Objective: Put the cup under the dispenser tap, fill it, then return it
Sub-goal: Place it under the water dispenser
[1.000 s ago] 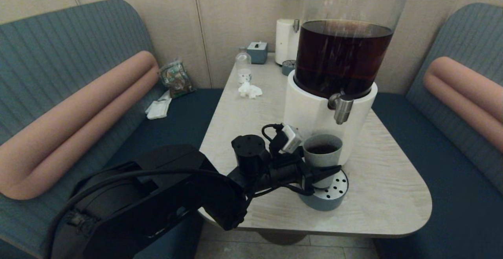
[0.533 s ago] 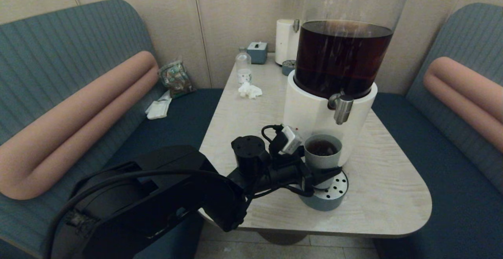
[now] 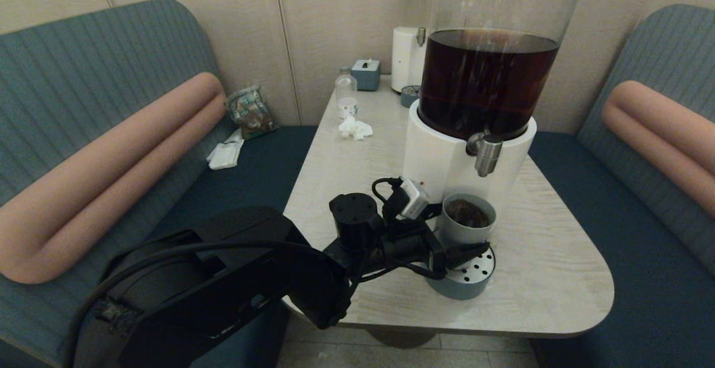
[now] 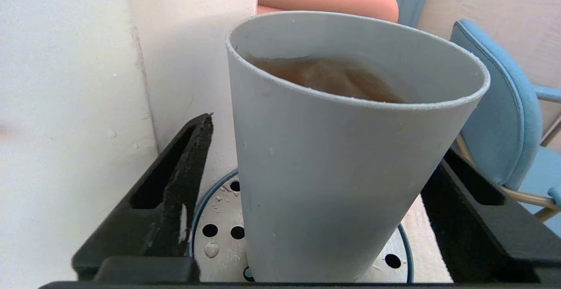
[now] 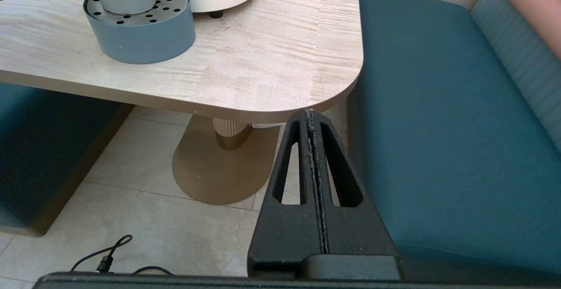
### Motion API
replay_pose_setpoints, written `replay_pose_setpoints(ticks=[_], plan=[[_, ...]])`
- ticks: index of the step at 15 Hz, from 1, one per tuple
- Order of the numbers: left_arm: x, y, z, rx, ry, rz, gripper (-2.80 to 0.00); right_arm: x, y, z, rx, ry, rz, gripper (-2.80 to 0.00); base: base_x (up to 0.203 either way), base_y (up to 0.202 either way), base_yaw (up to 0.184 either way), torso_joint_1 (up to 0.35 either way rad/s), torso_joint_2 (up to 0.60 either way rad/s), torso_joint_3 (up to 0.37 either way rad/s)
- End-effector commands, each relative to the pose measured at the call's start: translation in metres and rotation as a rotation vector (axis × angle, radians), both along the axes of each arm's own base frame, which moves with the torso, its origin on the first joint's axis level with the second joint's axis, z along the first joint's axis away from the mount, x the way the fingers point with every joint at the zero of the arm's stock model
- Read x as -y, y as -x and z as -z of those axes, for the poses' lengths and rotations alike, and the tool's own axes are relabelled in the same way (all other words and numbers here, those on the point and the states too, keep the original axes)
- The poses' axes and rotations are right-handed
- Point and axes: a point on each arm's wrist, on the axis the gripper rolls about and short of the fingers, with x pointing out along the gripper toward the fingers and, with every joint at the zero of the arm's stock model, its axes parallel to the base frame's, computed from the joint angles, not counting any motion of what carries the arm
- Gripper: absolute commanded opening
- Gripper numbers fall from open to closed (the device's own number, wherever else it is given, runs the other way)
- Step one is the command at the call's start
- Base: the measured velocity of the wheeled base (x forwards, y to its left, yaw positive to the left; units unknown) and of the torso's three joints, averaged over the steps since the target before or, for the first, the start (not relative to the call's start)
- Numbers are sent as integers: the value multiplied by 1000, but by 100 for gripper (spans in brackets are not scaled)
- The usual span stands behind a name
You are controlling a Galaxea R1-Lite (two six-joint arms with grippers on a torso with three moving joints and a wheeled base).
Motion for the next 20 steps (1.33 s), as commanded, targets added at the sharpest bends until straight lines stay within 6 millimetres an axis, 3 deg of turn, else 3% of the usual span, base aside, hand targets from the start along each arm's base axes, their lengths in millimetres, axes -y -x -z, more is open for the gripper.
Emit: replay_pose_setpoints(ticks=[1, 12, 20], plan=[[0, 1, -1, 5, 4, 5, 0, 0, 0, 0, 2, 1, 1, -280, 0, 0, 0, 0, 0, 0], [-16, 20, -8, -30, -29, -6, 0, 0, 0, 0, 2, 1, -1, -280, 0, 0, 0, 0, 0, 0], [-46, 55, -19, -87, -74, -2, 0, 0, 0, 0, 2, 1, -1, -280, 0, 0, 0, 0, 0, 0]])
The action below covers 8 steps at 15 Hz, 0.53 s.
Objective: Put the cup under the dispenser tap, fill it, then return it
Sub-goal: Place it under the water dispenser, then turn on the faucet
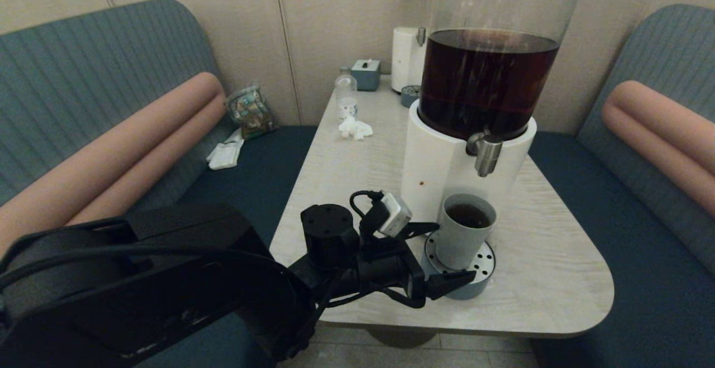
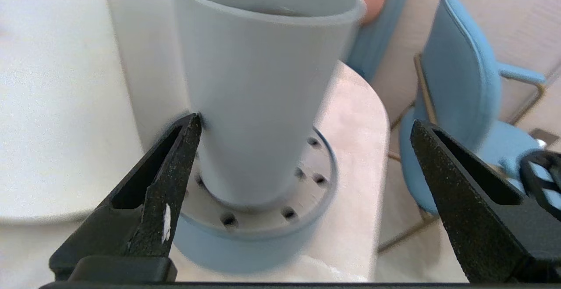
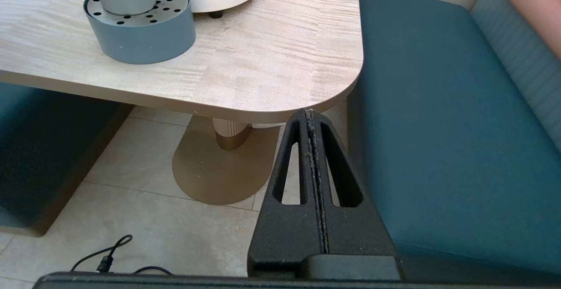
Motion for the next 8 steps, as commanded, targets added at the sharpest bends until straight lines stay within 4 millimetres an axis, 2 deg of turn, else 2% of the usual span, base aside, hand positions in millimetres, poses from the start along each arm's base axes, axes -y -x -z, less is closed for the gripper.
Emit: replay_pose_setpoints(ticks=[1, 5, 8], plan=[[-13, 15, -17, 9, 9, 3, 0, 0, 0, 0, 2, 1, -1, -280, 0, 0, 0, 0, 0, 0], [-40, 47, -38, 1, 2, -2, 0, 0, 0, 0, 2, 1, -1, -280, 0, 0, 0, 0, 0, 0], [-76, 86, -71, 24, 43, -68, 0, 0, 0, 0, 2, 1, 0, -280, 0, 0, 0, 0, 0, 0]])
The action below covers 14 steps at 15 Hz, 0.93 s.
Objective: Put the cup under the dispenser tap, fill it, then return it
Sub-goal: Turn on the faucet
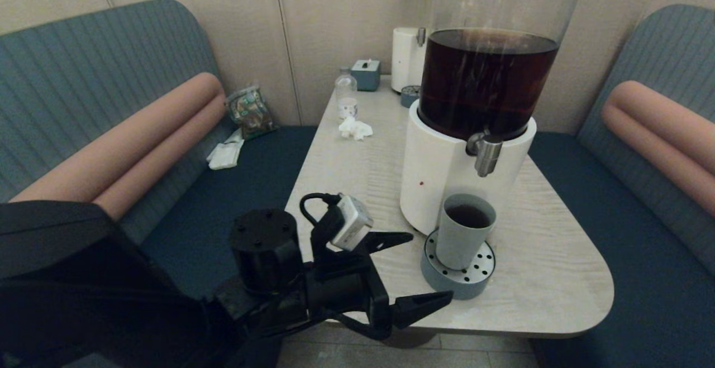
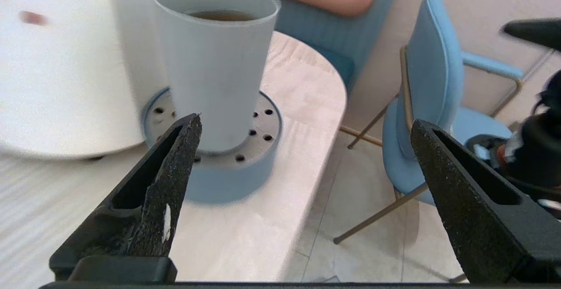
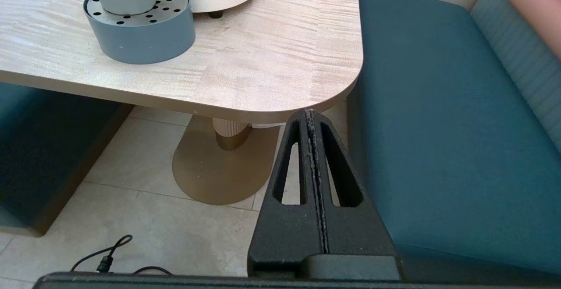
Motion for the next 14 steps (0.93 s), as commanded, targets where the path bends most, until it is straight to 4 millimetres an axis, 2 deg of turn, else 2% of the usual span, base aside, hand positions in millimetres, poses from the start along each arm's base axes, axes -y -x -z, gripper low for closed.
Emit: replay_pose_setpoints(ticks=[1, 4, 9, 12, 14], plan=[[-36, 39, -43, 60, 87, -69, 0, 0, 0, 0, 2, 1, -1, -280, 0, 0, 0, 0, 0, 0], [-82, 83, -66, 65, 184, -196, 0, 0, 0, 0, 2, 1, -1, -280, 0, 0, 0, 0, 0, 0], [-169, 117, -99, 248, 351, -575, 0, 0, 0, 0, 2, 1, -1, -280, 0, 0, 0, 0, 0, 0], [-198, 158, -117, 427, 436, -736, 0, 0, 0, 0, 2, 1, -1, -280, 0, 0, 0, 0, 0, 0], [-205, 185, -119, 488, 473, -812, 0, 0, 0, 0, 2, 1, -1, -280, 0, 0, 0, 0, 0, 0]])
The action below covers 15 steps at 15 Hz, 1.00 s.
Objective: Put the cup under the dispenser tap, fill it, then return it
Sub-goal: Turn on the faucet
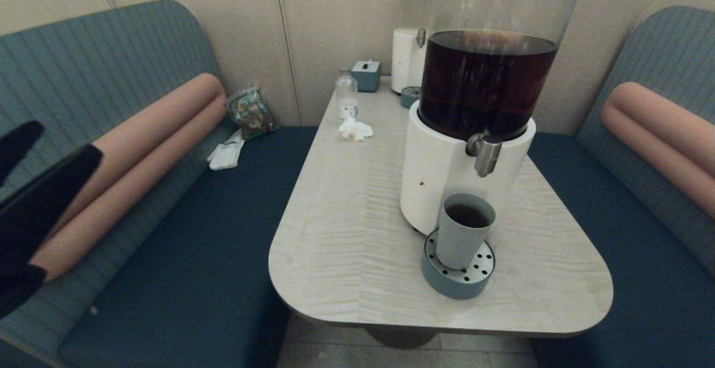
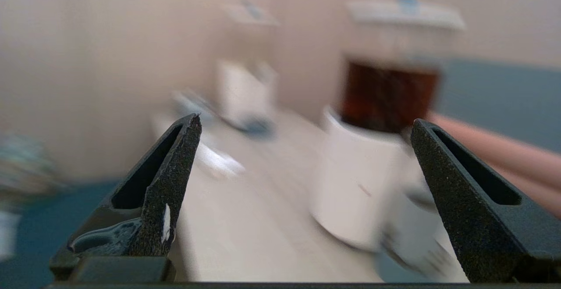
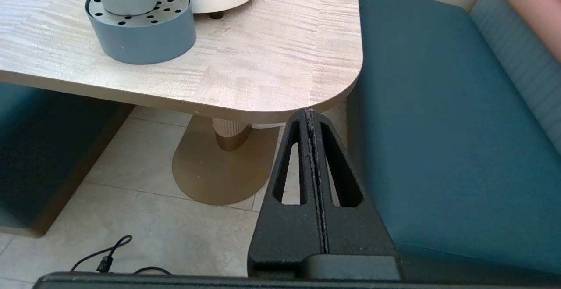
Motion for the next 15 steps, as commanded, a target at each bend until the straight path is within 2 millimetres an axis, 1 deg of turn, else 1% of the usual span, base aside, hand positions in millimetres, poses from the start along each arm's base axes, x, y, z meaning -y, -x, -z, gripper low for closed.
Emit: replay_pose_setpoints(ticks=[1, 4, 6, 8, 9, 10, 11, 12, 15], plan=[[-10, 52, -8, 155, 43, -84, 0, 0, 0, 0, 2, 1, -1, -280, 0, 0, 0, 0, 0, 0], [-15, 90, -3, 184, 78, -153, 0, 0, 0, 0, 2, 1, -2, -280, 0, 0, 0, 0, 0, 0], [-15, 106, 8, 160, 81, -171, 0, 0, 0, 0, 2, 1, -2, -280, 0, 0, 0, 0, 0, 0], [-15, 123, 28, 98, 63, -192, 0, 0, 0, 0, 2, 1, -2, -280, 0, 0, 0, 0, 0, 0], [-16, 130, 41, 44, 42, -213, 0, 0, 0, 0, 2, 1, -2, -280, 0, 0, 0, 0, 0, 0], [-16, 135, 60, -45, 9, -250, 0, 0, 0, 0, 2, 1, -2, -280, 0, 0, 0, 0, 0, 0], [-16, 136, 80, -147, -43, -309, 0, 0, 0, 0, 2, 1, 0, -280, 0, 0, 0, 0, 0, 0], [-17, 132, 96, -228, -84, -369, 0, 0, 0, 0, 2, 1, 0, -280, 0, 0, 0, 0, 0, 0], [-18, 115, 134, -372, -128, -407, 0, 0, 0, 0, 2, 1, -2, -280, 0, 0, 0, 0, 0, 0]])
